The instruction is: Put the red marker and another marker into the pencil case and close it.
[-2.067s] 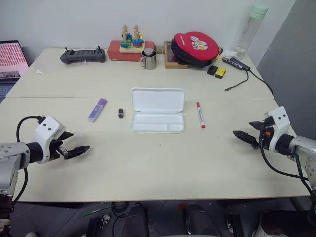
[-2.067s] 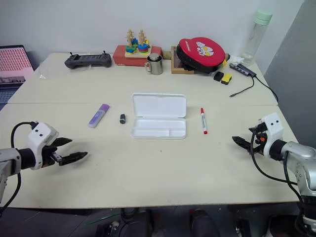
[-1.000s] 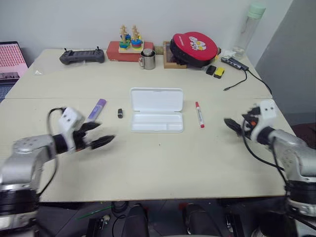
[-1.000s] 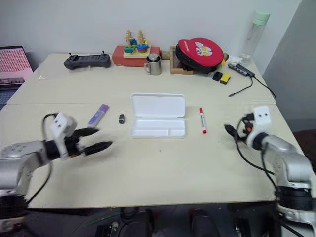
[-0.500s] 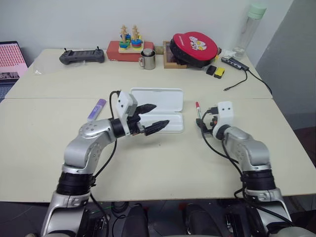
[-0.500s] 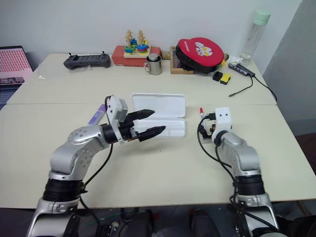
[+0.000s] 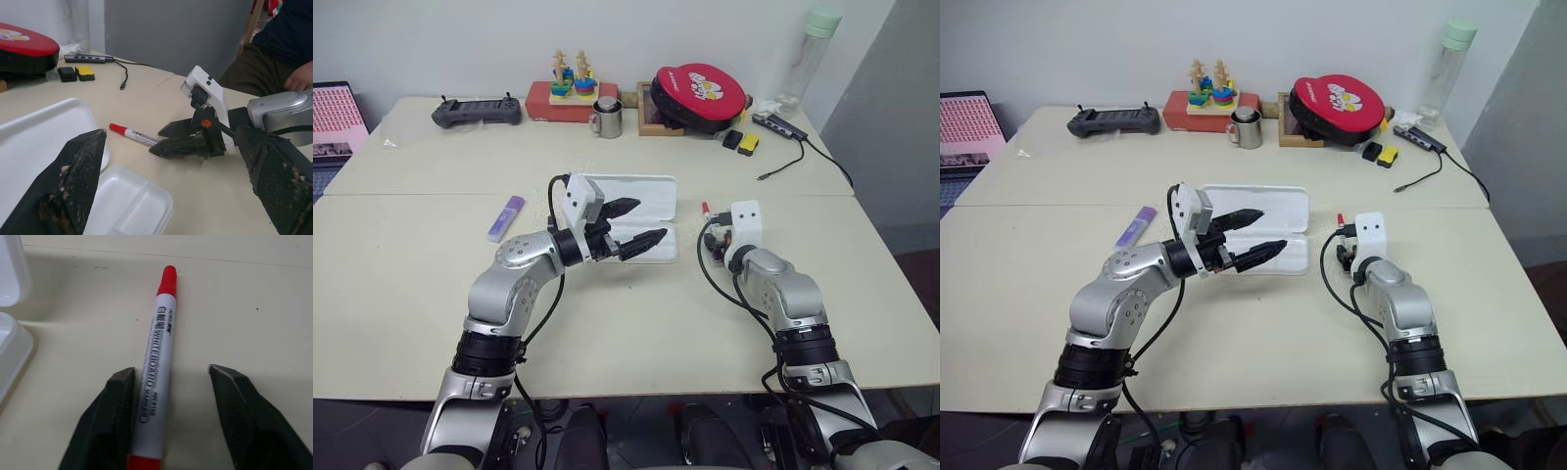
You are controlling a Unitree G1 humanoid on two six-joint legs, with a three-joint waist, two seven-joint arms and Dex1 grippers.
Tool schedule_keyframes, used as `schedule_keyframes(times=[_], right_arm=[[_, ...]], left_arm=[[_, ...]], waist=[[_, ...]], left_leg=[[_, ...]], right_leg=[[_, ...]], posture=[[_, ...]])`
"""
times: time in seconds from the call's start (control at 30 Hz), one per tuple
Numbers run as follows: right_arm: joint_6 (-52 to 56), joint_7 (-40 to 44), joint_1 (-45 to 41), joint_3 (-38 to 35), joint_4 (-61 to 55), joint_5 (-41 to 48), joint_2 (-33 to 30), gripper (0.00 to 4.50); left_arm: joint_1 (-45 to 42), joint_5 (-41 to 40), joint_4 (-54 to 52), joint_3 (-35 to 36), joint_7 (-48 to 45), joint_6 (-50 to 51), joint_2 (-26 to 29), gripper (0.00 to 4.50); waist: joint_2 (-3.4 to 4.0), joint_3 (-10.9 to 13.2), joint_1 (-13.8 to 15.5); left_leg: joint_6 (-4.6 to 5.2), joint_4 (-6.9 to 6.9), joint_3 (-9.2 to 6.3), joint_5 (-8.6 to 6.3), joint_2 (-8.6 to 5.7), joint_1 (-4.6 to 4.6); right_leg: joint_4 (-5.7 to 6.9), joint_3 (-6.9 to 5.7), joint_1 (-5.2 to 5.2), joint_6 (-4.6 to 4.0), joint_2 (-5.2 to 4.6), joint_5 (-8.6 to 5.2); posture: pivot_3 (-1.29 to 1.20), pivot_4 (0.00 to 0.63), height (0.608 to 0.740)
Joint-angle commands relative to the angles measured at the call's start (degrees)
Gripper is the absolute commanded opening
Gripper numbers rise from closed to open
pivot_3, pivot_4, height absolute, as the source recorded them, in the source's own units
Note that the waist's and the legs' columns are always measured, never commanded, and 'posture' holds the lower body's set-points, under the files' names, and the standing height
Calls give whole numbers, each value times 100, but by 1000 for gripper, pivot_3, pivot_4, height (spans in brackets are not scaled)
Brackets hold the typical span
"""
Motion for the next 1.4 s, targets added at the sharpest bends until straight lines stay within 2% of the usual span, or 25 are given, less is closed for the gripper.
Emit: schedule_keyframes(times=[0.03, 0.17, 0.2, 0.33, 0.43, 0.6, 0.77, 0.83, 0.9, 0.97, 1.07, 1.2, 1.37, 1.4], right_arm=[[-64, -26, -99, -184, -16, -54, -50, 1347], [-148, -32, -103, -237, -45, -59, -46, 395], [-164, -35, -102, -257, -77, -49, -37, 316], [-1277, 454, -384, -515, -577, 177, -192, 317], [-1876, 1386, -650, -421, -939, 541, -340, 317], [-1956, 3204, -1079, 423, -843, 752, -749, 317], [-2732, 4151, -1692, 1298, 252, 23, -957, 317], [-3294, 4759, -2088, 1891, 1067, -405, -873, 317], [-3818, 4865, -2458, 2200, 1976, -792, -683, 317], [-4203, 4928, -2727, 2203, 2724, -874, -449, 317], [-4521, 5377, -2852, 2208, 3220, -848, -254, 317], [-5004, 5282, -2995, 2331, 3970, -1267, -164, 317], [-5264, 5290, -3144, 2191, 4472, -1381, -55, 317], [-5281, 5259, -3189, 2145, 4562, -1385, -43, 667]], left_arm=[[-181, 163, 53, -6, 92, -268, -41, 4500], [-213, 158, 128, 7, 88, -307, -71, 4500], [-207, 155, 124, 15, 78, -310, -59, 4500], [-31, -36, 94, 454, 16, -164, 318, 4500], [396, -152, -111, 803, -47, -32, 741, 4500], [1304, -291, -219, 1545, -261, 128, 1558, 4500], [1667, -473, -273, 2061, -297, 161, 1979, 4500], [1855, -569, -346, 2323, -330, 240, 2126, 4500], [2013, -602, -442, 2450, -323, 290, 2220, 4500], [2121, -661, -630, 2479, -257, 364, 2224, 4500], [2228, -725, -853, 2529, -126, 436, 2171, 4500], [2312, -774, -1036, 2577, 110, 484, 2085, 4500], [2419, -807, -1196, 2593, 254, 541, 2042, 4500], [2428, -829, -1222, 2611, 292, 556, 2032, 4500]], waist=[[0, 0, 1], [0, 0, 0], [0, 0, -1], [5, 4, -12], [16, 9, -116], [15, 9, -199], [16, 11, -117], [16, 12, -80], [15, 13, -78], [14, 12, -84], [12, 12, -27], [12, 12, -1], [13, 12, -23], [13, 12, -24]], left_leg=[[0, 0, 0, 0, 0, 0], [0, -1, 0, 0, 0, 0], [0, -1, 0, 0, 0, -1], [0, -2, 1, 0, 0, -4], [0, -5, 6, 0, 1, -6], [1, -19, -6, -1, 5, -2], [1, -21, -6, -2, 7, -2], [0, -14, -4, -2, 4, -2], [0, -13, 4, -1, 4, -2], [0, -12, 7, -1, 6, 3], [-1, -16, 3, -2, 8, 1], [-3, -18, 3, -3, 7, -4], [-2, -19, 2, -3, 9, -2], [-2, -19, 1, -3, 9, -1]], right_leg=[[0, 0, 0, 0, 0, 0], [-2, 0, 0, 0, 0, 0], [-2, 0, 0, 0, 0, 0], [-2, 1, -6, 0, 0, -1], [-2, 8, -16, 1, 1, -1], [1, -9, -8, -16, 4, -10], [1, -11, -15, -22, 4, -14], [-1, -13, -12, -18, -1, -12], [-6, -6, -12, -8, -3, -9], [-4, -5, -14, -7, -2, -7], [-3, -10, -13, -15, 0, -9], [-4, -12, -13, -21, -1, -11], [0, -11, -14, -20, 0, -11], [1, -11, -15, -20, 1, -11]], posture=[[0, 150, 740], [0, 150, 740], [0, 150, 740], [0, 150, 740], [0, 150, 740], [0, 150, 740], [0, 150, 740], [0, 150, 740], [0, 150, 740], [0, 150, 740], [0, 150, 740], [0, 150, 740], [0, 150, 740], [0, 150, 740]])
